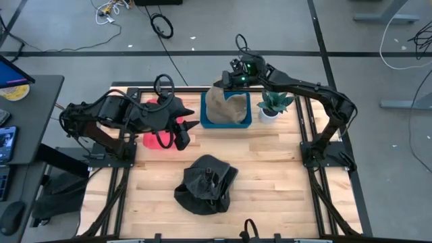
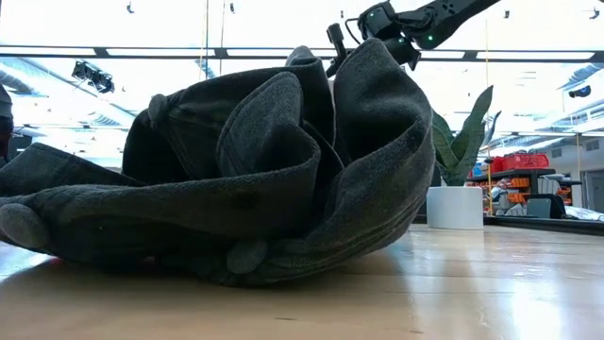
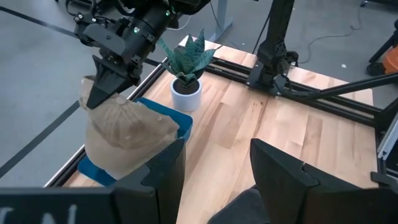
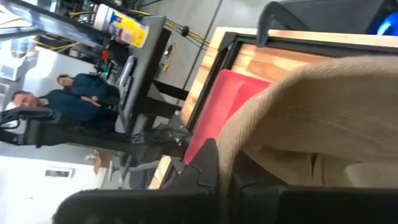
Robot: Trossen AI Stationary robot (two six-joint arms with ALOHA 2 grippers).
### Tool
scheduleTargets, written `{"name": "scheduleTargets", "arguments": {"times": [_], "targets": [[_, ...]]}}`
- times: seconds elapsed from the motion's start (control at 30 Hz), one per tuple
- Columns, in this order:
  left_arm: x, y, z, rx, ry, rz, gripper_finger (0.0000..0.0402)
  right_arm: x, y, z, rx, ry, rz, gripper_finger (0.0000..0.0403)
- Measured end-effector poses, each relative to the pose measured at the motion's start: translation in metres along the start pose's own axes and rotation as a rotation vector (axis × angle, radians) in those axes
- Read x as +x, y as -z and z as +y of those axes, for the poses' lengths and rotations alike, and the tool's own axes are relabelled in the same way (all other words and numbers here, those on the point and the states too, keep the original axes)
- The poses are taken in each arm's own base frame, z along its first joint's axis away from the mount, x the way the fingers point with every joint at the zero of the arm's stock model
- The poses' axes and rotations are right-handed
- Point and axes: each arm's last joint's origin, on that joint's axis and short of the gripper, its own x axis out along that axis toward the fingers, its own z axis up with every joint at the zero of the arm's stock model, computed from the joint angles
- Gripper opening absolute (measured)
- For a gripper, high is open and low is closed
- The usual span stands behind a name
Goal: Pick & Place hat
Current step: Put the brown cap into the blue bin
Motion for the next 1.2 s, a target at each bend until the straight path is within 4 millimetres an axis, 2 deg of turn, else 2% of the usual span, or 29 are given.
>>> {"name": "scheduleTargets", "arguments": {"times": [0.47,0.77,1.03,1.2], "targets": [[0.000,0.000,0.000,-0.001,0.000,0.000,0.0183,0.007,0.019,0.000,-0.011,0.146,0.000,0.0000],[0.000,0.000,0.000,-0.003,0.001,-0.001,0.0183,0.010,0.021,-0.005,0.014,0.188,0.005,0.0000],[0.000,0.000,0.000,-0.004,0.001,-0.001,0.0183,0.031,0.025,-0.022,0.062,0.214,0.024,0.0000],[0.000,0.000,0.000,-0.004,0.002,-0.002,0.0183,0.035,0.025,-0.024,0.069,0.207,0.020,0.0000]]}}
